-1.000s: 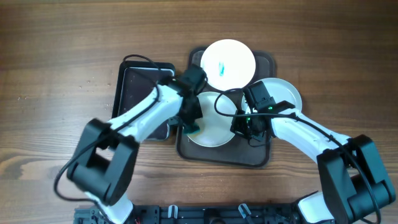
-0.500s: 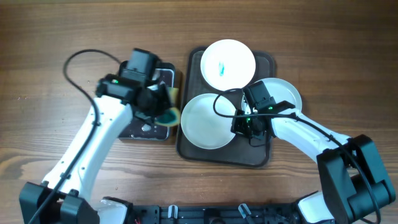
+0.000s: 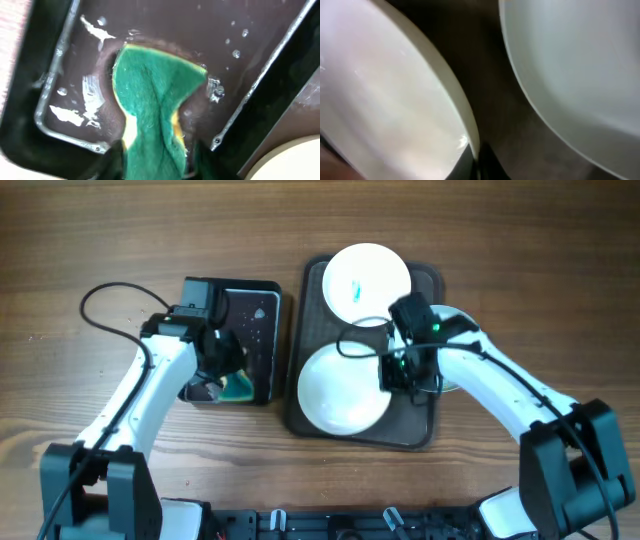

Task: Clean dirty plates on tray and stack at the side
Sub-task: 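Return the sponge to the black tray with the left gripper, then grasp the front white plate rim with the right gripper and lift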

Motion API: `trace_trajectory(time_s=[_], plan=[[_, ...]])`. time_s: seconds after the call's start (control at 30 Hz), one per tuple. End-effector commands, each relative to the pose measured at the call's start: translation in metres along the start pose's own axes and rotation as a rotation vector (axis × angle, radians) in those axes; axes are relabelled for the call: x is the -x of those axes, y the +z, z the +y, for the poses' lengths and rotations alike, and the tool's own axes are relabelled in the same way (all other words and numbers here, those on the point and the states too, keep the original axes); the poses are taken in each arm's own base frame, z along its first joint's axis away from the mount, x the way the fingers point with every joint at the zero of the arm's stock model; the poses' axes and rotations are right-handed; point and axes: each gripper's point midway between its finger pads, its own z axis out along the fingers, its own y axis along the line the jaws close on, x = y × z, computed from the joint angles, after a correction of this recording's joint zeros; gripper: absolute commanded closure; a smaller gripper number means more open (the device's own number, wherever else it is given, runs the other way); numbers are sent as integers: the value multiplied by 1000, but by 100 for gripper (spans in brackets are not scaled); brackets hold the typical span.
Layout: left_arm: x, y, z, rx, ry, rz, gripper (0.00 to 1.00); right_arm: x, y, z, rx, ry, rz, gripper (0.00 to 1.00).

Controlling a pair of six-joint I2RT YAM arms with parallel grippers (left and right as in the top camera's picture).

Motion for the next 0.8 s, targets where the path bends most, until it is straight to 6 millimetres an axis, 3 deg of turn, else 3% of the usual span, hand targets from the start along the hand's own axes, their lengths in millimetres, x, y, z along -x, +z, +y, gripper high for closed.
trace_trajectory(time_s=[0.0,0.13,0.3,0.53,0.67,0.77], plan=[[21,-33,-2,-96,-51,-68,44,28,-40,24,-4,-135,-96,96],[29,-59,-5,-201,-91,-103,38,41,-63,53,29,-196,-159,96],[33,-97,-7,-335,-118,-172,37,46,-79,94,106,-249,-218,96],[30,-152,-3,-442,-119,-322,30,39,-73,145,237,-278,-227,96],[25,-170,-3,-465,-105,-380,28,30,-60,165,275,-284,-162,96],[21,-180,-2,-475,-99,-406,27,37,-58,181,273,-291,-140,96]])
